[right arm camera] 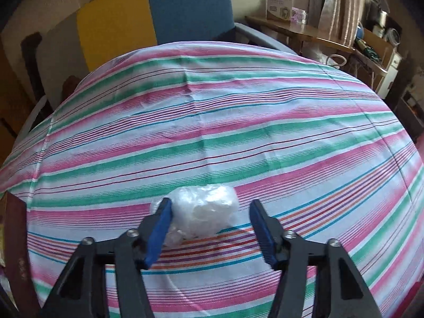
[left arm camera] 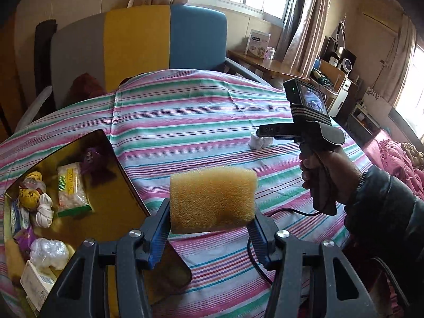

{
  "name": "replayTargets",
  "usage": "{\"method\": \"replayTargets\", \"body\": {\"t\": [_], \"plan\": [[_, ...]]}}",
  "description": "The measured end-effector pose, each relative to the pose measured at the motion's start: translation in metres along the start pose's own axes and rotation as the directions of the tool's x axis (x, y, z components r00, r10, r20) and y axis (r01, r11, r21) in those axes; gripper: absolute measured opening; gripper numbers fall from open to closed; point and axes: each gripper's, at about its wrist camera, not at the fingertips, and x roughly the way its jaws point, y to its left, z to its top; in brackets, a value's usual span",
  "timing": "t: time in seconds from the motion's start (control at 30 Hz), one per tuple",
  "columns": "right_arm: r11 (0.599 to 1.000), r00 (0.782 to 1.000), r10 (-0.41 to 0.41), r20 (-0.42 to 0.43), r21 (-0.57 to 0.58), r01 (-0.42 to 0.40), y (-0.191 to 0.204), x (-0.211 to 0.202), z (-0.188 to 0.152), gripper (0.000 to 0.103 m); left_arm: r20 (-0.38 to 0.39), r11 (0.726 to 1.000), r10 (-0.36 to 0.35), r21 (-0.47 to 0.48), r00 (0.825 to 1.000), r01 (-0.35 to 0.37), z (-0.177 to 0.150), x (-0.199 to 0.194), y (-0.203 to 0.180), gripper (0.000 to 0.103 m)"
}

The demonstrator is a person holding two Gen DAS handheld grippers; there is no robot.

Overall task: Organize objects
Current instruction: 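Carry the sponge toward the tray with the left gripper while the right grasps the plastic bundle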

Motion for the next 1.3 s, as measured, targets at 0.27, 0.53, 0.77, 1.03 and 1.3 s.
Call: {"method": "replayTargets", "body": {"t": [0.27, 0.53, 0.77, 1.03, 1.3], "plan": [[1.000, 1.000, -0.002, 0.000, 0.009, 0.002, -0.002, -0.001, 0.000, 0.043, -0.001, 0.999, 0.043, 0.011, 0.999, -0.043, -0.010, -0.004, -0.002, 0.055], [1.000, 1.000, 0.010, -0.010, 0.006, -0.010, -0.001, -0.002, -0.001, 0.038, 0.008, 0.998, 0.059, 0.008, 0.998, -0.059, -0.016, -0.014, 0.004, 0.055], [0.995, 0.998, 0.054, -0.025, 0.086, -0.052, -0.014, -0.002, -0.002, 0.036, 0.006, 0.998, 0.053, -0.026, 0.999, -0.053, -0.023, -0.022, 0.018, 0.055], [0.970, 0.993, 0.109, -0.042, 0.224, -0.097, -0.035, 0.002, -0.003, 0.052, 0.011, 0.990, 0.095, -0.108, 0.995, -0.094, -0.037, -0.038, 0.058, 0.055], [0.937, 0.993, 0.119, 0.023, 0.329, -0.120, -0.051, -0.006, 0.001, 0.078, -0.001, 0.972, 0.143, -0.188, 0.990, -0.141, -0.051, -0.052, 0.095, 0.055]]}}
